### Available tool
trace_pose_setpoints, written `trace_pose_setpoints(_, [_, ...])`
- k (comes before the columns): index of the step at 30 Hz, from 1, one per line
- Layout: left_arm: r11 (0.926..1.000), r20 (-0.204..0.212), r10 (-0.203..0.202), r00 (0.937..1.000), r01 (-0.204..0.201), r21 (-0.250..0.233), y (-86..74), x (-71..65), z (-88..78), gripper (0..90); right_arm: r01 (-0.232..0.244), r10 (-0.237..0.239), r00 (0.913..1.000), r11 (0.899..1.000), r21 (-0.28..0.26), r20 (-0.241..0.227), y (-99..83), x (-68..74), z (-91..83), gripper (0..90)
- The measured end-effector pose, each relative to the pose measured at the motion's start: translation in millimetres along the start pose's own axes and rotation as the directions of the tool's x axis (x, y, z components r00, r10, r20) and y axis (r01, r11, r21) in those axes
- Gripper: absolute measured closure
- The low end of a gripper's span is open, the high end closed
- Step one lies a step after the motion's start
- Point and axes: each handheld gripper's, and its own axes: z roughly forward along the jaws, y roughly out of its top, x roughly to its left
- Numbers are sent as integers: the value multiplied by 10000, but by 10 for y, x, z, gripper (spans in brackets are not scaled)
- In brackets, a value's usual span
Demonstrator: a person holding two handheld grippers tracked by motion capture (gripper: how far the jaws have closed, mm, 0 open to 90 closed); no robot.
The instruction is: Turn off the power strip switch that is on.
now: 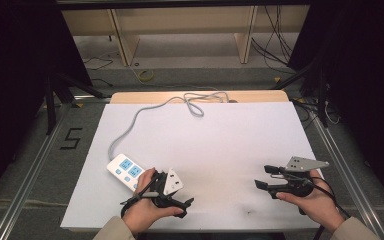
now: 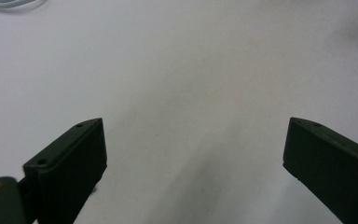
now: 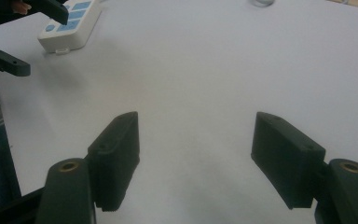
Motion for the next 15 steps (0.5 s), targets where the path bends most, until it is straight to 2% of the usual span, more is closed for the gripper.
trace_pose_setpoints(4, [9999,8,-124,9999,124,-31,-9,28,-15,106,61,-61,10000,10000,51,-16,7,12,8,327])
trace_pose_setpoints(7, [10000,-58,-14,10000,14,3,2,36,-34,191,88,-87,10000,9999,52,-31,8,13,18,327])
trace_pose_setpoints(15, [9987,-637,-185,9978,154,-485,54,129,-133,745,88,-87,9999,9999,142,-51,7,18,25,328])
